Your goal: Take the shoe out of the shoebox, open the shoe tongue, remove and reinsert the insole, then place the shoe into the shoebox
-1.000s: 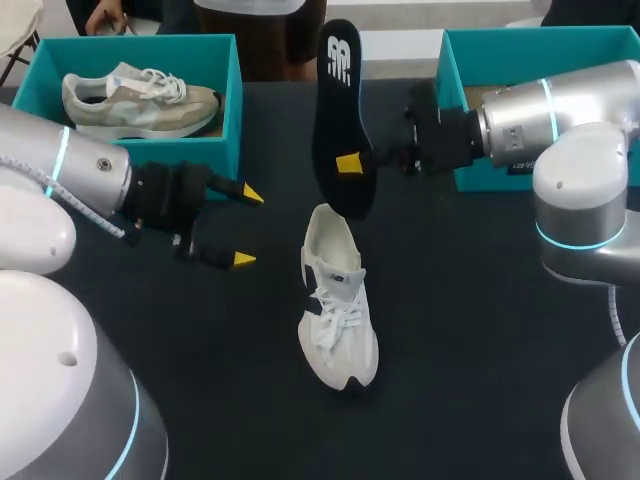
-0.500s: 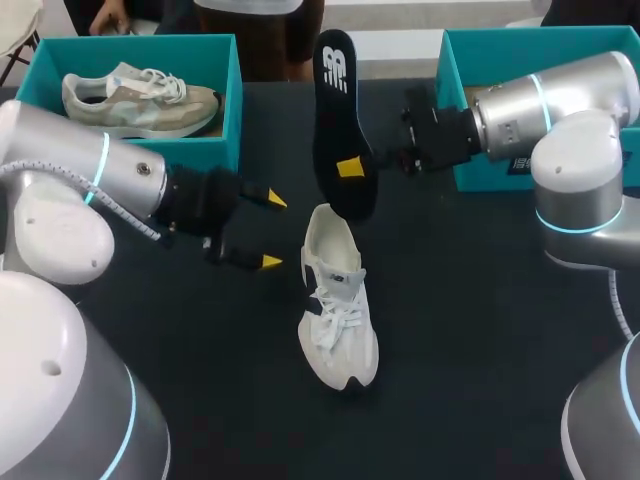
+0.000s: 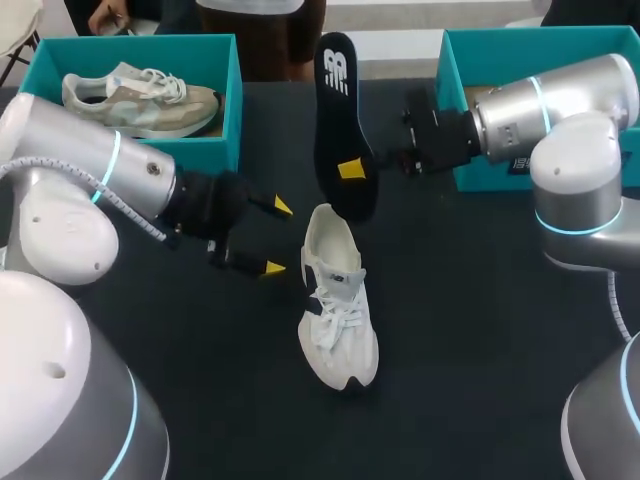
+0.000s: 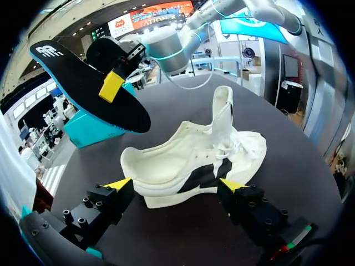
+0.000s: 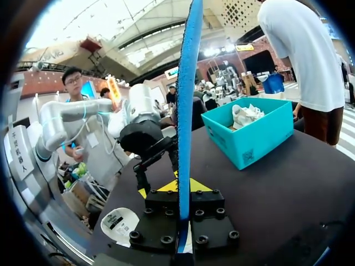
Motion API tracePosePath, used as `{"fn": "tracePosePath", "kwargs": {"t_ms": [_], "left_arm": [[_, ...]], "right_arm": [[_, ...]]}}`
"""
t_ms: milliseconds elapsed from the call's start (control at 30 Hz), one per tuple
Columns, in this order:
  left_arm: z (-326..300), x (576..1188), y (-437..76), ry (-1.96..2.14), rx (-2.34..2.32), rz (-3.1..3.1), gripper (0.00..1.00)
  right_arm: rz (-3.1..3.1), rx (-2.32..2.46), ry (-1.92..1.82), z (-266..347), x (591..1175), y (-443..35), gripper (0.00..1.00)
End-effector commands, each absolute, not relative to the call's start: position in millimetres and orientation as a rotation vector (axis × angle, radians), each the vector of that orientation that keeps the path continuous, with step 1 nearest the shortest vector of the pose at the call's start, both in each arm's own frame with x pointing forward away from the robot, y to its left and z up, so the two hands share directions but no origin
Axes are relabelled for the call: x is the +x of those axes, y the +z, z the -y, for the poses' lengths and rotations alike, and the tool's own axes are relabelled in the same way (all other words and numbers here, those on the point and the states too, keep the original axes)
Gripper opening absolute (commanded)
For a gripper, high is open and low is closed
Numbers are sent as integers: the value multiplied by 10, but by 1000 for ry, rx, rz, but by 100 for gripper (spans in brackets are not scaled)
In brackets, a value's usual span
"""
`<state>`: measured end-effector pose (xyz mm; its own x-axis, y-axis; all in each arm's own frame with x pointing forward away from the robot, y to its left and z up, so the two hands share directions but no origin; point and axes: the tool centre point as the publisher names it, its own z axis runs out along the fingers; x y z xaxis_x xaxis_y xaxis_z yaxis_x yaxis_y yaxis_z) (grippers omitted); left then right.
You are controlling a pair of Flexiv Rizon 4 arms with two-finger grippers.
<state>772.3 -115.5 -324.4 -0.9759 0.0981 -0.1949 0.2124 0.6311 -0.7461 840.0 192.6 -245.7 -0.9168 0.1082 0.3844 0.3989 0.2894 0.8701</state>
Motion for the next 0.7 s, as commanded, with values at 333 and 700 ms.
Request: {"fn": "tracePosePath", "kwargs": {"t_ms": [333,700], "left_arm": [[1333,7823,-3356,-1118,234,-2835,100],[1184,7834,-3373,-1116,172,-2817,100]], "right_arm": [[2293,-435,-1727,-2107,8344,-2594,0],[2242,-408,-1758,-2275,8294,-2773,0]]}}
